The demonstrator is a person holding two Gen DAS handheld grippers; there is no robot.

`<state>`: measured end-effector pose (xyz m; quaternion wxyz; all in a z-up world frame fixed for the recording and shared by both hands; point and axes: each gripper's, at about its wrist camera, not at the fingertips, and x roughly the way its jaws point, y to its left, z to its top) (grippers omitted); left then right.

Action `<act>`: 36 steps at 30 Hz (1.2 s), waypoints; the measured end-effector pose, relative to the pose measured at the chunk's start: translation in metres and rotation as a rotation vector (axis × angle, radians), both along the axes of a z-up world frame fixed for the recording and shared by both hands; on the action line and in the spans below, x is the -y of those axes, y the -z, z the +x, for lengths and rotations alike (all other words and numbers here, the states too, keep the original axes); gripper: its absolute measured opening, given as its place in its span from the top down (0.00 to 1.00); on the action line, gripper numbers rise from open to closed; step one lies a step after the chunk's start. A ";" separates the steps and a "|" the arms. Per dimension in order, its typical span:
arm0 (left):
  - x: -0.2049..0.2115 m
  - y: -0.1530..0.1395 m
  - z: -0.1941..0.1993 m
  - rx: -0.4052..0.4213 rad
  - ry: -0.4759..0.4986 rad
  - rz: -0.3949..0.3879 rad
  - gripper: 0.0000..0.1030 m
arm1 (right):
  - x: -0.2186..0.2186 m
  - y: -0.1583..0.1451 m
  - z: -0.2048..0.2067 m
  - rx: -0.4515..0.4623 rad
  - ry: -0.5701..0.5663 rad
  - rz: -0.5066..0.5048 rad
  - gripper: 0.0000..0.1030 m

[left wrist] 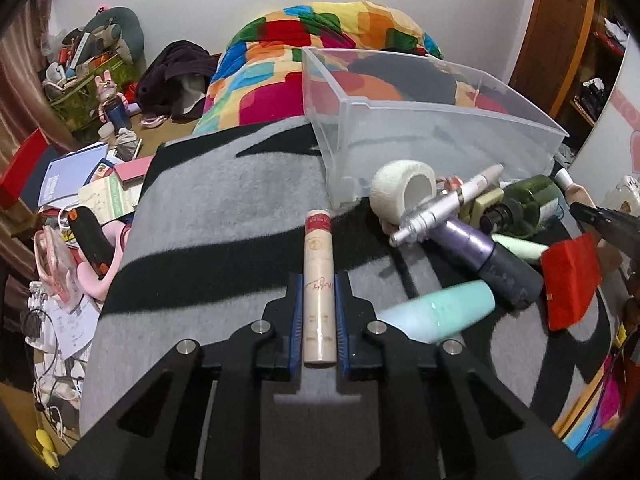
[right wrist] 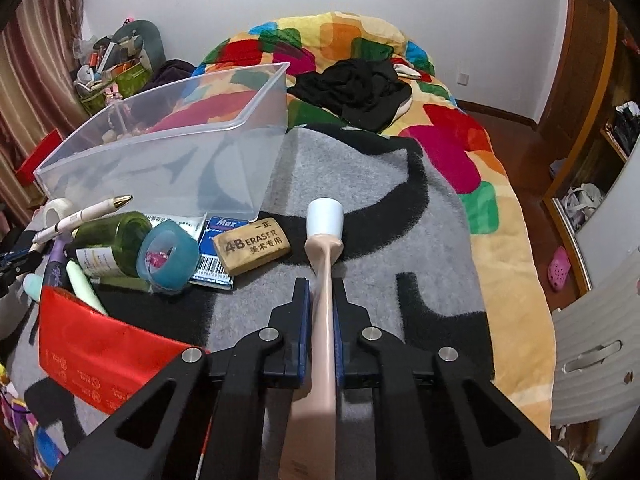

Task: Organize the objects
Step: 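Grasp the beige tube with the right tool while the left tool grasps the pale foundation stick, then carry both items into the clear box and open both tools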

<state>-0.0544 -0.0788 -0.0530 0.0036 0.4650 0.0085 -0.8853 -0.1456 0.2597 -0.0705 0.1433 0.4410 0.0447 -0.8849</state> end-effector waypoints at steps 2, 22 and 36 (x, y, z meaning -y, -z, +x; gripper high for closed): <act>0.000 -0.001 0.008 -0.011 -0.012 -0.016 0.86 | -0.003 -0.001 0.003 -0.010 0.004 -0.012 0.93; -0.008 -0.069 -0.001 -0.214 -0.007 0.114 0.86 | 0.003 -0.077 0.016 -0.190 -0.050 -0.150 0.94; -0.021 -0.074 -0.081 -0.098 0.038 0.165 0.86 | 0.073 -0.087 -0.050 -0.113 -0.251 -0.141 0.93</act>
